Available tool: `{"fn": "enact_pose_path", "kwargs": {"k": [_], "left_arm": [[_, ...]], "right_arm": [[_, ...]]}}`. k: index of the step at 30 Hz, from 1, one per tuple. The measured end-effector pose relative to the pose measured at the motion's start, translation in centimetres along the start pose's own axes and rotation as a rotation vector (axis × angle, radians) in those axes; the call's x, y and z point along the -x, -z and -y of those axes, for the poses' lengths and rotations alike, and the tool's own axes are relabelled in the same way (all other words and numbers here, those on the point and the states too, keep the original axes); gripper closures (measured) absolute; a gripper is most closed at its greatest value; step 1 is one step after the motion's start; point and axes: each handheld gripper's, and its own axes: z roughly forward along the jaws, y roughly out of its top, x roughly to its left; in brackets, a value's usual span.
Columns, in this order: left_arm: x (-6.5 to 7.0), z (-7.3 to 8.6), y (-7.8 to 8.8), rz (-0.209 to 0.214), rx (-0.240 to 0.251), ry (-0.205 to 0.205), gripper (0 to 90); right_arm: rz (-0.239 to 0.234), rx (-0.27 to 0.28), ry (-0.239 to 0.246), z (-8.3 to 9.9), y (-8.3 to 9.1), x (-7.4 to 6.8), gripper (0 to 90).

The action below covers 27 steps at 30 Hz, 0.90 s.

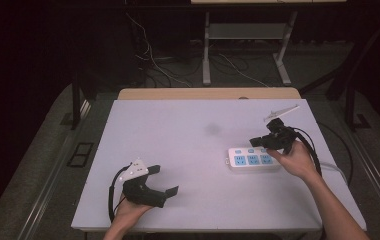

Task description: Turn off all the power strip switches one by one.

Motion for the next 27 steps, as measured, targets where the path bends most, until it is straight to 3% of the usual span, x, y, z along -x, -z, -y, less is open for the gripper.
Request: {"fn": "enact_pose_path", "kwargs": {"k": [17,27], "left_arm": [[0.0,0.0,0.1,0.0,0.004,-0.001,0.0],[0.0,0.0,0.2,-0.001,0.003,-0.001,0.0]], "right_arm": [[-0.026,-0.021,0.042,-1.8,-1.2,-1.5,90.0],[-0.04,-0.049,0.047,-2.0,-3.0,-1.7,90.0]]}}
